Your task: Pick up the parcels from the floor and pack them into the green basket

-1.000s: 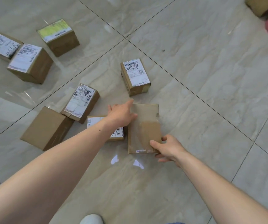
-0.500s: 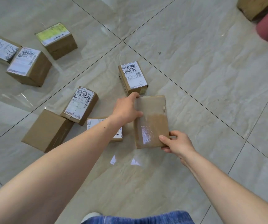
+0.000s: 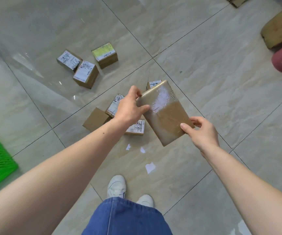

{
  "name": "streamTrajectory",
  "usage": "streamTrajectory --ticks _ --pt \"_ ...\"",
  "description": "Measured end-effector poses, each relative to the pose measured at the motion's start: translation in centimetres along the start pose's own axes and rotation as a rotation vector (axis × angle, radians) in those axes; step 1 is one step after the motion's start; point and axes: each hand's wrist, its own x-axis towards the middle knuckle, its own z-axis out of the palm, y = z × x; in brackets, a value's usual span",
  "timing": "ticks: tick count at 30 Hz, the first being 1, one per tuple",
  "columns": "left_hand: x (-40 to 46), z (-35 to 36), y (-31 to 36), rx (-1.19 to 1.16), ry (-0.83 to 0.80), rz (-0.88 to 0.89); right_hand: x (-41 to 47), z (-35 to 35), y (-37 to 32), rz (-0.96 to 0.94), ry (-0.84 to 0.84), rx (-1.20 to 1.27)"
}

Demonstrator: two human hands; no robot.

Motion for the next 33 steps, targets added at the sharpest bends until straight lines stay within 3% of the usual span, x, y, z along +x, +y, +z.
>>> streamTrajectory --ticks 8,15,24,33 --pt "-8.6 -11.8 4.4 -0.164 0.132 -0.179 -9.4 -3.6 -13.5 -0.182 -0.009 -0.038" --pt "-18.2 -21.3 2.4 -0.163 0.214 -0.286 -18.2 -0.4 -21.4 -0.349 -0.164 -0.149" --pt "-29.1 -33.6 -6.9 -0.454 0.419 -0.405 -31.8 10.0 -30.1 -0.475 -0.318 -0.146" --pt "-39.2 -45.1 -21.3 -0.587 0.636 -0.530 -46.7 26.5 -32.0 -0.631 -0.492 -0.182"
